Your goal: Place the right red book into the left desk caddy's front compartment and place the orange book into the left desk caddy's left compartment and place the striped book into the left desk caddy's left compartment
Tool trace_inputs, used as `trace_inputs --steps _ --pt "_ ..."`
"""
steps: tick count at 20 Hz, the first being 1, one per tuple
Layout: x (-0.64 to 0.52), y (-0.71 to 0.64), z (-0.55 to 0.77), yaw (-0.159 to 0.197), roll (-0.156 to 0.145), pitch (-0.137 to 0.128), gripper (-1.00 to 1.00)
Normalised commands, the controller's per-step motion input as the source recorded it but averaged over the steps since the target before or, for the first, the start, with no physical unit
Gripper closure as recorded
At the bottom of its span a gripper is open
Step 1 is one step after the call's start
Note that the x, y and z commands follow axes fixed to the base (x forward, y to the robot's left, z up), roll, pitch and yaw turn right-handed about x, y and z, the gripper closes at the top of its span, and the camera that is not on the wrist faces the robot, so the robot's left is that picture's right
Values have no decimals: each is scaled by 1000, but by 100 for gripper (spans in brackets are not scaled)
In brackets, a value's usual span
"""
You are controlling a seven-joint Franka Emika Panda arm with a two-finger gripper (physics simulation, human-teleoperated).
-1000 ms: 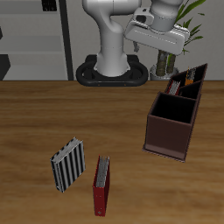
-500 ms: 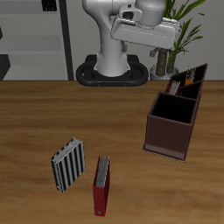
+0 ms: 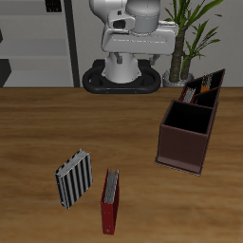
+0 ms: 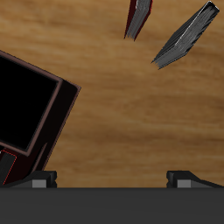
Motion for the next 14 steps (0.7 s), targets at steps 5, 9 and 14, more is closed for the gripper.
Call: trace_inputs --steps 5,9,14 --pt "356 -558 57 -17 72 14 -100" --pt "441 -487 -19 -54 -75 -2 -100" --pt "342 -534 122 -129 -134 -75 -100"
